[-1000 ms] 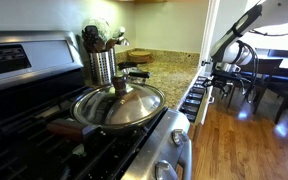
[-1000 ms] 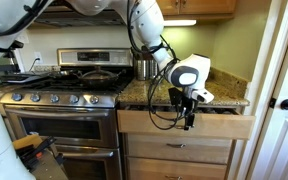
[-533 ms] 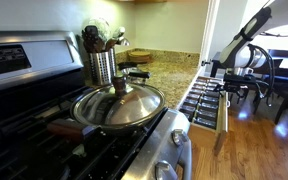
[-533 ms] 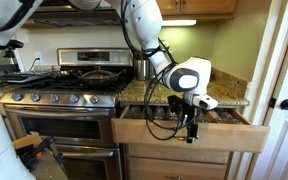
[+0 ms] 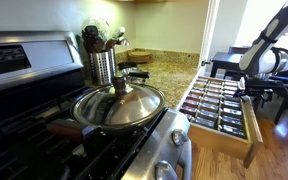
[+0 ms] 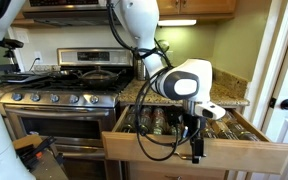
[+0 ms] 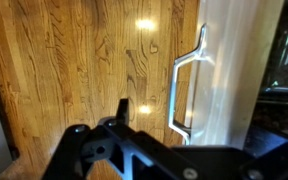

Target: Open the top drawer

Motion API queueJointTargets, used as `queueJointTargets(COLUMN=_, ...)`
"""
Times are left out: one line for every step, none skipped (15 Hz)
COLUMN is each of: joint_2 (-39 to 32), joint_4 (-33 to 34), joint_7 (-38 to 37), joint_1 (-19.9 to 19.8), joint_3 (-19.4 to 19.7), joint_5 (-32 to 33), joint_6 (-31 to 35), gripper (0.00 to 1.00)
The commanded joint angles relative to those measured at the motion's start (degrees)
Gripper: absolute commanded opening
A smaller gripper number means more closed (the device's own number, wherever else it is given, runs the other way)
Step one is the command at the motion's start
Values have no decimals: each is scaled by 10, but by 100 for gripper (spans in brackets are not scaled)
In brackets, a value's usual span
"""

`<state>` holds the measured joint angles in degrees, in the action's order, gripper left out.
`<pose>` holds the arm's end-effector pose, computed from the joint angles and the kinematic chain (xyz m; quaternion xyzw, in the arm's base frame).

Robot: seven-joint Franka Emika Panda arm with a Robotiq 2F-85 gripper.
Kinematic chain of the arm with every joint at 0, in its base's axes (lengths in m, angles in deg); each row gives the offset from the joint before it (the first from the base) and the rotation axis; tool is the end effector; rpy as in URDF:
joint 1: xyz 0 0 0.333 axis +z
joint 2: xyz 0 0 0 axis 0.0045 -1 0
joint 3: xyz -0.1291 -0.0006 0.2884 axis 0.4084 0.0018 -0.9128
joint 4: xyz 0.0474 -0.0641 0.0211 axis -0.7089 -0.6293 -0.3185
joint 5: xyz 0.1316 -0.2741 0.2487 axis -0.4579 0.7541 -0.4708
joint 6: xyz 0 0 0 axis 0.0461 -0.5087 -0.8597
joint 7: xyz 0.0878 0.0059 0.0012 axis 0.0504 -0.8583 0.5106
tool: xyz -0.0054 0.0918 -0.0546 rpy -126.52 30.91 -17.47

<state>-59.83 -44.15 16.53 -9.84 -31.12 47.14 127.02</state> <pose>0.4919 -0.2916 0.1334 0.8841 -0.4624 -0.0189 0.0652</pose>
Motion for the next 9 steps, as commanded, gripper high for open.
queueJointTargets(joint_2=41, joint_4=-79, joint_7=-8, joint_1=12, joint_3=24, joint_5=26, joint_6=40, gripper=100)
queueJointTargets(joint_2=45, joint_4=-89, joint_7=-7, joint_1=11, joint_3=27, joint_5=29, joint_6=44, gripper=99)
queueJointTargets(joint_2=48, joint_4=-97, joint_7=-6, joint_1=10, joint_3=30, joint_5=31, joint_6=48, gripper=98)
queueJointTargets(joint_2=50, joint_4=-105, joint_7=-3, joint_1=7, joint_3=32, joint_5=32, joint_6=52, gripper=98)
queueJointTargets(joint_2=52, joint_4=-112, joint_7=-4, joint_1=8, joint_3=36, joint_5=33, joint_6=58, gripper=98)
queueJointTargets(joint_2=52, joint_4=-121, joint_7=-6, joint_1=10, joint_3=42, joint_5=36, joint_6=67, gripper=99)
queueJointTargets(joint_2=51, joint_4=-126, joint_7=-7, joint_1=12, joint_3=46, joint_5=38, joint_6=74, gripper=98)
queueJointTargets(joint_2=50, joint_4=-133, joint_7=-8, joint_1=13, joint_3=51, joint_5=40, joint_6=87, gripper=100)
queueJointTargets(joint_2=47, joint_4=-139, joint_7=-12, joint_1=18, joint_3=60, joint_5=45, joint_6=97, gripper=100)
